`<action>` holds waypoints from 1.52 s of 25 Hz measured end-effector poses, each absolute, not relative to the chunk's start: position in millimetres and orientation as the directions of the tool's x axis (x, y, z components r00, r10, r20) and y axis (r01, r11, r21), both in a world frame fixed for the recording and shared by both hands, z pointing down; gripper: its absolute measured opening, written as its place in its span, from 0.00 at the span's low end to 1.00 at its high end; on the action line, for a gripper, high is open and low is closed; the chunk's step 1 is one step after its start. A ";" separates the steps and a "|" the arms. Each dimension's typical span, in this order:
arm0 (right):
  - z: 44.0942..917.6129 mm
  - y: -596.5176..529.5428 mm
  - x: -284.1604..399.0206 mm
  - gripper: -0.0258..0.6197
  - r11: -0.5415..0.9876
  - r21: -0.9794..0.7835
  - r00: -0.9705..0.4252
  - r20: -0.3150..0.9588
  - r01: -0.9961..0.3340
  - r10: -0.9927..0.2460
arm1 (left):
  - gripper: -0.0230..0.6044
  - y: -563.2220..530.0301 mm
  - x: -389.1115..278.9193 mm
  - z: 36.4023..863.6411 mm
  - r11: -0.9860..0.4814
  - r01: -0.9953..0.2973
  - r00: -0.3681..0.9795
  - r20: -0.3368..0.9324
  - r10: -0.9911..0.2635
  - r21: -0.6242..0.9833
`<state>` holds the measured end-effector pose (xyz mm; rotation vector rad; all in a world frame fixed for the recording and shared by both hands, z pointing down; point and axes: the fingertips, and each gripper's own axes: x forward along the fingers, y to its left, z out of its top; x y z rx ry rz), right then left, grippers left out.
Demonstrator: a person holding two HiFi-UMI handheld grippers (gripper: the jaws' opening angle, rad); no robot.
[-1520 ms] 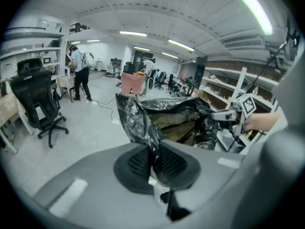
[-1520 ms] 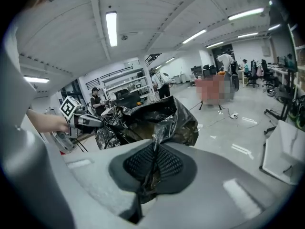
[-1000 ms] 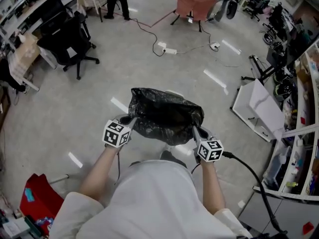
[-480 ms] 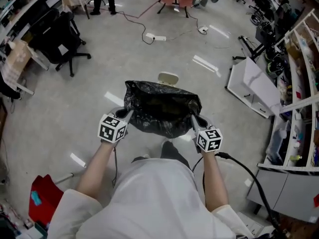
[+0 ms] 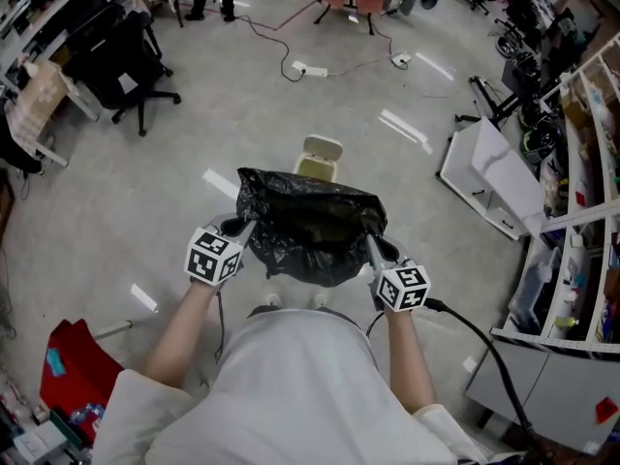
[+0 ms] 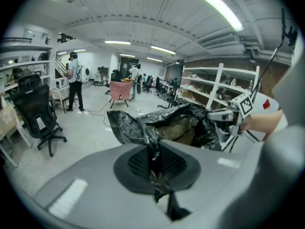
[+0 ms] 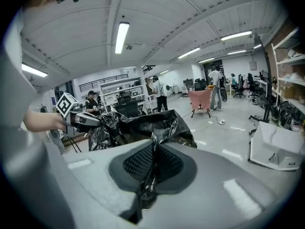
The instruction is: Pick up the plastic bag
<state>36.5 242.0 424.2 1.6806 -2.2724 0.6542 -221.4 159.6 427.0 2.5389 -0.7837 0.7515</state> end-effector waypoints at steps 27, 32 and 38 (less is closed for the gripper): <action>410.5 240.9 71.1 0.04 0.279 -0.237 -0.352 0.374 -0.931 -0.858 | 0.05 178.6 -186.9 417.0 -0.738 -0.647 0.681 0.582 -0.446 0.192; 409.4 233.9 70.7 0.04 0.283 -0.233 -0.354 0.373 -0.931 -0.858 | 0.05 172.1 -185.8 414.7 -0.740 -0.646 0.683 0.574 -0.450 0.188; 407.4 233.0 71.6 0.04 0.279 -0.231 -0.350 0.369 -0.932 -0.861 | 0.05 167.7 -183.0 410.0 -0.741 -0.646 0.688 0.562 -0.459 0.186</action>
